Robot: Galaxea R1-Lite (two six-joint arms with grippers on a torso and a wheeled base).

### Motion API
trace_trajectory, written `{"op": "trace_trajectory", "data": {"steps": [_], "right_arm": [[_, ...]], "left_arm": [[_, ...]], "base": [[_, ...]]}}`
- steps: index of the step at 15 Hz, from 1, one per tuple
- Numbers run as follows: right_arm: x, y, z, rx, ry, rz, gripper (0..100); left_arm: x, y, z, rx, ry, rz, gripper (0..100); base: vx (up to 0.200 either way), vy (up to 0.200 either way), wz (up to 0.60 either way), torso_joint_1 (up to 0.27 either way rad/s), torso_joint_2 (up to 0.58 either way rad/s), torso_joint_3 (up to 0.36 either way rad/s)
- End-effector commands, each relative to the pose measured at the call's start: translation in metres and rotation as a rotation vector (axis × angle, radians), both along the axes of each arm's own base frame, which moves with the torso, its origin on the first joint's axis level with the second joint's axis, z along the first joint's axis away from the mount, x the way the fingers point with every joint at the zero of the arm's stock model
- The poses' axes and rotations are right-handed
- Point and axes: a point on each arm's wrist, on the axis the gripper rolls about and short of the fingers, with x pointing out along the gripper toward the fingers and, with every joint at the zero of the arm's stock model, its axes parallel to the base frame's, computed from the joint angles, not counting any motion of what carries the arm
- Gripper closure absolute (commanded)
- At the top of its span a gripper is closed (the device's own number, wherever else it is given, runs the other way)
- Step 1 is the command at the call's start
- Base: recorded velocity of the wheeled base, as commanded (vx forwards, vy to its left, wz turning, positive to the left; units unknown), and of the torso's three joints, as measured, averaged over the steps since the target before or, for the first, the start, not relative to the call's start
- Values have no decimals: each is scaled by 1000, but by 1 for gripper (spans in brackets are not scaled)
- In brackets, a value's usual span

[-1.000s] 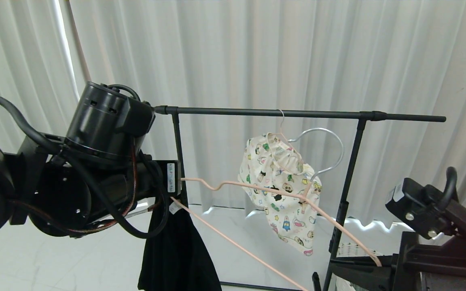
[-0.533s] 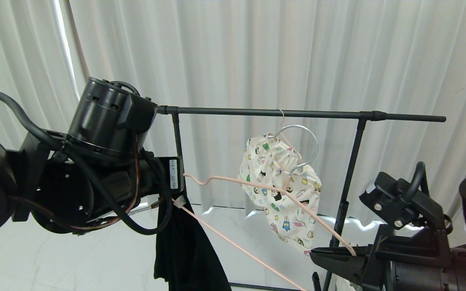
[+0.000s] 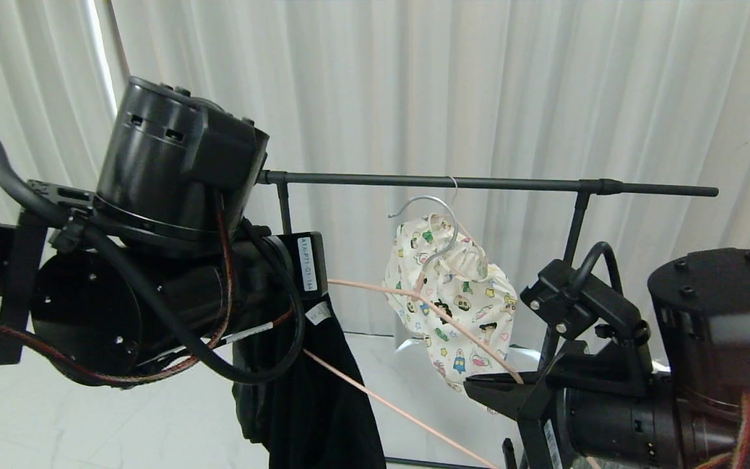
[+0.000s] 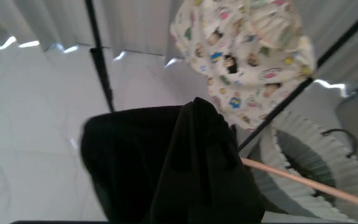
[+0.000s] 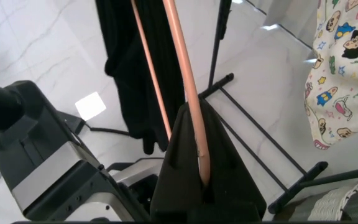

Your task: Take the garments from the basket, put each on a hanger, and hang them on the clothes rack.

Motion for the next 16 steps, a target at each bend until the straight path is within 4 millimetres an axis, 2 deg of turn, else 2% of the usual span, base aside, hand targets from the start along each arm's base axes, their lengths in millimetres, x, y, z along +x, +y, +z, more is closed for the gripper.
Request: {"op": "trace_trajectory", "data": {"steps": [1, 7, 12, 13, 16], "right_arm": [[5, 9, -5, -19, 10, 1, 100], [9, 23, -4, -19, 10, 10, 100], [9, 22, -3, -23, -4, -17, 100], [9, 22, -3, -25, -8, -26, 100], [9, 19, -2, -27, -24, -63, 100]], "left_arm": [[-6, -7, 9, -24, -23, -35, 100], [-32, -29, 15, -34, -35, -171, 100], [-35, -32, 13, 29, -48, -217, 100], [-35, -32, 12, 31, -46, -217, 0], [-35, -30, 14, 31, -54, -205, 0]], "base": [[0, 0, 0, 0, 0, 0], [0, 0, 0, 0, 0, 0], [0, 0, 0, 0, 0, 0], [0, 0, 0, 0, 0, 0], [0, 0, 0, 0, 0, 0]]}}
